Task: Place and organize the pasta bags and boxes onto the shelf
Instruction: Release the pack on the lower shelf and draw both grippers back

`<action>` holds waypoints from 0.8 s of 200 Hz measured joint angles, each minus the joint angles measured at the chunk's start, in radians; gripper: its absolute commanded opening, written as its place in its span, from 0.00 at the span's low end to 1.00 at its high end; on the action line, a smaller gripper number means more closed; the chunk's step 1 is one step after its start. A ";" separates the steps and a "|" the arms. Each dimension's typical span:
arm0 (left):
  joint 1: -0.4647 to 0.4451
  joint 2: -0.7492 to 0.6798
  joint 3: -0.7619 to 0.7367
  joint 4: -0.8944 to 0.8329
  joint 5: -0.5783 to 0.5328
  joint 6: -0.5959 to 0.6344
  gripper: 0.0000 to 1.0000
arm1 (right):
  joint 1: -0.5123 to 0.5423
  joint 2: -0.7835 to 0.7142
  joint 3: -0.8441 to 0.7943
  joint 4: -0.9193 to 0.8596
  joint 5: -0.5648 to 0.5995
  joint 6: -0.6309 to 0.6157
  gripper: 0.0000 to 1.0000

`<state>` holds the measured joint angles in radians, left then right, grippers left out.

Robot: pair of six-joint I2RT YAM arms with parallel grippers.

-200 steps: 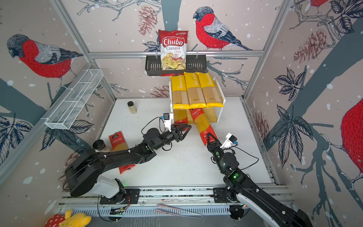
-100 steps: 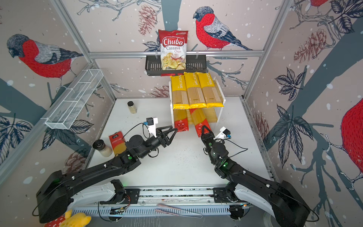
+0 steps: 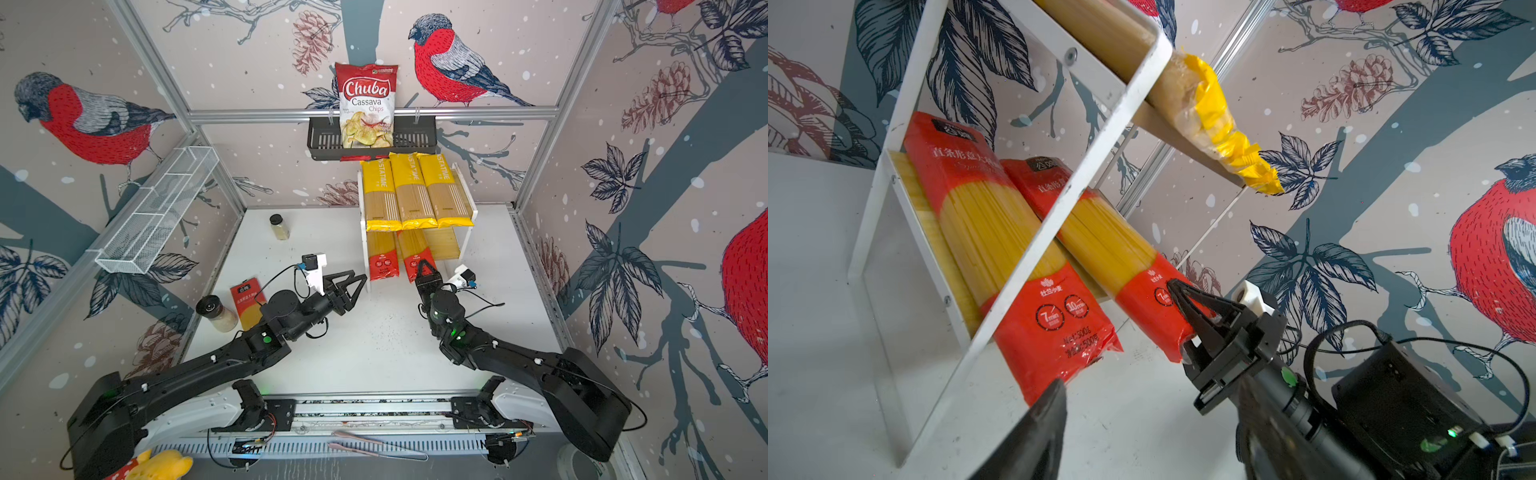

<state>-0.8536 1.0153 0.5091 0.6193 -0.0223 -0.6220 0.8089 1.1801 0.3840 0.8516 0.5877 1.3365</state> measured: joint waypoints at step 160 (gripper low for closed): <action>0.020 -0.065 -0.045 -0.053 -0.027 0.000 0.64 | -0.025 -0.003 0.010 -0.118 -0.167 0.027 0.18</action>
<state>-0.8337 0.9504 0.4637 0.5667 -0.0490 -0.6216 0.7837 1.1774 0.3943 0.7334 0.4202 1.3640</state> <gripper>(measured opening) 0.645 0.203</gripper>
